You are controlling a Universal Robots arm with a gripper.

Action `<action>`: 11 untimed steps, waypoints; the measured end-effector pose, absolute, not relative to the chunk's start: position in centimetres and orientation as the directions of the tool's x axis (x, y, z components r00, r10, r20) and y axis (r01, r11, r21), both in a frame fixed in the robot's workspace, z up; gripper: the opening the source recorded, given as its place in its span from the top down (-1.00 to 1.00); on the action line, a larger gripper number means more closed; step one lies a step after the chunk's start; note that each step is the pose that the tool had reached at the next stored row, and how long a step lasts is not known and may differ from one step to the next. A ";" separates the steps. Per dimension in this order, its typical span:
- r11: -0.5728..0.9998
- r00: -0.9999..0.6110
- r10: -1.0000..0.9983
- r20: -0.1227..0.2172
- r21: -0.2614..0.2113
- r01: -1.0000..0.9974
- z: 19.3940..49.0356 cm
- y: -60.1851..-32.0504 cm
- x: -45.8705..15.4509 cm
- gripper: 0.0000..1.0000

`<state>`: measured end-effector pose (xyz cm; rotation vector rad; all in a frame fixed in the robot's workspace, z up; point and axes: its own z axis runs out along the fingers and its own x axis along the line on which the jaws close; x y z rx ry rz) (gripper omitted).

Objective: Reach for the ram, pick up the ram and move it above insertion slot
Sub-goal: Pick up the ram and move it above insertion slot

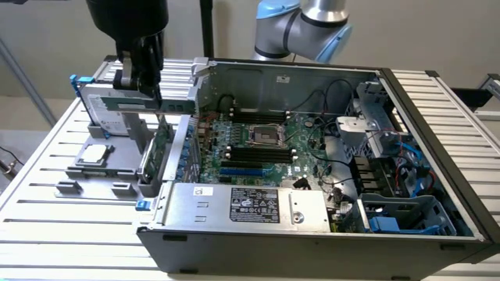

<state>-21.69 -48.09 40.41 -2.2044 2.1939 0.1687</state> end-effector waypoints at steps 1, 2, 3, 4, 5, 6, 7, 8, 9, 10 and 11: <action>-0.008 0.003 -0.995 -0.097 0.057 -0.998 40.4 -48.1 -21.2 0.73; -0.009 0.004 -0.995 -0.098 0.057 -0.998 40.4 -48.1 -20.8 0.73; -0.010 0.004 -0.995 -0.099 0.057 -0.998 40.5 -48.1 -20.3 0.73; -0.011 0.005 -0.995 -0.100 0.057 -0.998 40.5 -48.1 -19.9 0.73; -0.011 0.006 -0.995 -0.101 0.057 -0.998 40.5 -48.1 -19.4 0.73; -0.012 0.006 -0.995 -0.101 0.057 -0.998 40.5 -48.1 -19.0 0.73; -0.013 0.007 -0.995 -0.102 0.057 -0.998 40.5 -48.1 -18.5 0.73; -0.013 0.008 -0.995 -0.102 0.057 -0.998 40.5 -48.1 -18.1 0.73; -0.014 0.008 -0.995 -0.102 0.057 -0.998 40.5 -48.1 -17.6 0.73; -0.015 0.009 -0.995 -0.102 0.057 -0.998 40.5 -48.1 -17.1 0.73; -0.015 0.009 -0.995 -0.102 0.057 -0.998 40.5 -48.1 -16.7 0.73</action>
